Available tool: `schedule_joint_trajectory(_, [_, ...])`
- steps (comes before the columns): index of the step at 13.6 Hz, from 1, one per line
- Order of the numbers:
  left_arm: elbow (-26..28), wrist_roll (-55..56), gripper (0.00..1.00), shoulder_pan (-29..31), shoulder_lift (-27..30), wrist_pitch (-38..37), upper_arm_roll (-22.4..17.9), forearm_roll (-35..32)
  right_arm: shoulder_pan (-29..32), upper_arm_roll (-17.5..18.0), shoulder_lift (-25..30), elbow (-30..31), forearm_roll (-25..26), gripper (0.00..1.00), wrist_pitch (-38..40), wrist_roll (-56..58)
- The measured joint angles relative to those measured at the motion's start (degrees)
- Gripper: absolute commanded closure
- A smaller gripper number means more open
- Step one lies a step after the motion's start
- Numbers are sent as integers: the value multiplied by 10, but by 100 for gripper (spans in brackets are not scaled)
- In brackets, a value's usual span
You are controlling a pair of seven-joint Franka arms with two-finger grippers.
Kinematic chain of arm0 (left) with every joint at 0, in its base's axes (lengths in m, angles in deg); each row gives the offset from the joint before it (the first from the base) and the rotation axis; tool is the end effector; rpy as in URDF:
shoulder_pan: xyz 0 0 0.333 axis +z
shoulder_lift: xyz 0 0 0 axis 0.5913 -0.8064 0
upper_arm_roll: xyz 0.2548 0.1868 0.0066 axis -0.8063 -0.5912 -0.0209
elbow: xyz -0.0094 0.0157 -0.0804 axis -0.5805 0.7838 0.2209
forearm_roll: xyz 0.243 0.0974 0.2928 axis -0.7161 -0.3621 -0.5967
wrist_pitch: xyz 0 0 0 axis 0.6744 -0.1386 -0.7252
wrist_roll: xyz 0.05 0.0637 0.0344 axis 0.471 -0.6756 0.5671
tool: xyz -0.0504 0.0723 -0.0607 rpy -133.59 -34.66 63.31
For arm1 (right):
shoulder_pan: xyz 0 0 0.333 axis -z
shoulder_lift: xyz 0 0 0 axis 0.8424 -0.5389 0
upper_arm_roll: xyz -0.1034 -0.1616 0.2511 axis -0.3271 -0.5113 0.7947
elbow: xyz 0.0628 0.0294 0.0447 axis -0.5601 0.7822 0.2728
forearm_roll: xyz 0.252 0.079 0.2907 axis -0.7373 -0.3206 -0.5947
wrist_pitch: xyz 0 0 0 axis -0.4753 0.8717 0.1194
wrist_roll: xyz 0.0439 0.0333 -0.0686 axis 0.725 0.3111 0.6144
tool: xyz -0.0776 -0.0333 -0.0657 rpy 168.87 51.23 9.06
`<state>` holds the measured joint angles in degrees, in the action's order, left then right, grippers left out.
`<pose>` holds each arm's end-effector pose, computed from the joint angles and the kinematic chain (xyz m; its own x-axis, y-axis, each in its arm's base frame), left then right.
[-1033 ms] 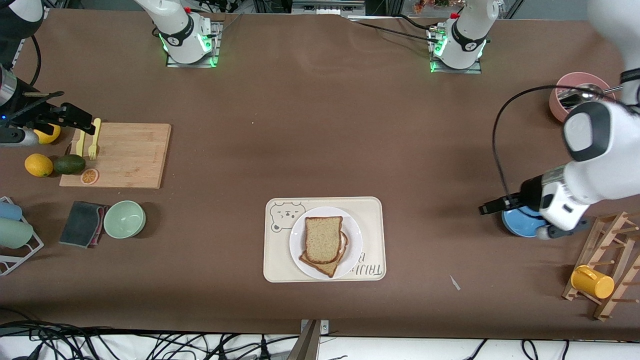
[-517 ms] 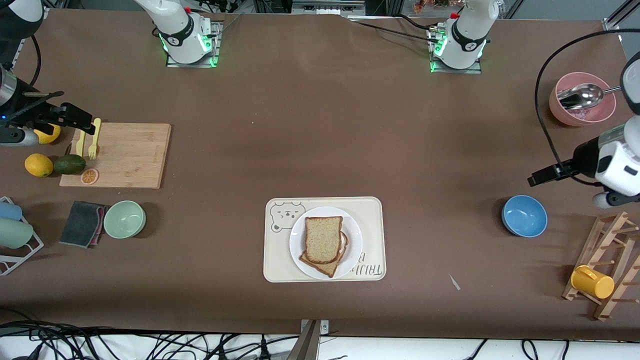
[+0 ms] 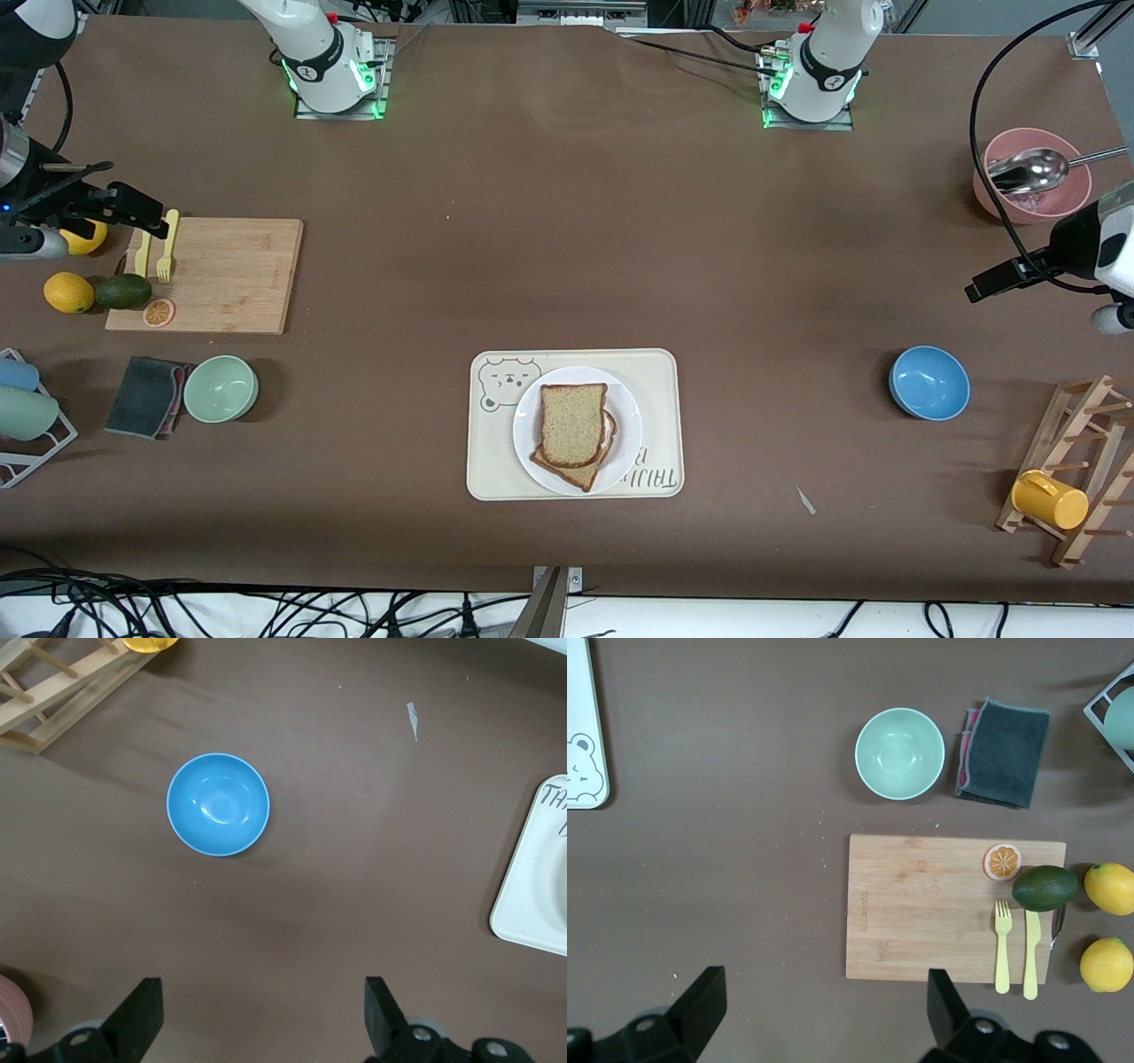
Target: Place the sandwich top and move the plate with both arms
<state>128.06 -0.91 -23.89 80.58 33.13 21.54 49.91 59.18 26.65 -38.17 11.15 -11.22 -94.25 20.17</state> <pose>0.6013 0.0411 0.5408 0.9487 0.3129 -0.0463 0.3145 -0.9487 0.0325 0.5617 -0.0182 0.5649 0.9990 0.0143 -0.0417 0.0143 -0.9999 -0.0008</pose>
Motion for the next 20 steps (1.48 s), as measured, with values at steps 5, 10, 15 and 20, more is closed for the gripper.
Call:
schedule_joint_trajectory(5, [1, -16, 0, -53, 15, -6, -63, 0, 0, 0, 0, 0, 0, 0, 0, 0])
schedule_joint_trajectory(10, [1, -90, 0, -50, 18, -22, -66, 0, 0, 0, 0, 0, 0, 0, 0, 0])
schedule_joint_trajectory(15, [1, -104, 0, -48, 25, -37, -68, 23, 0, 0, 0, 0, 0, 0, 0, 0])
schedule_joint_trajectory(20, [1, -105, 0, -48, 46, -47, -65, 24, 0, 0, 0, 0, 0, 0, 0, 0])
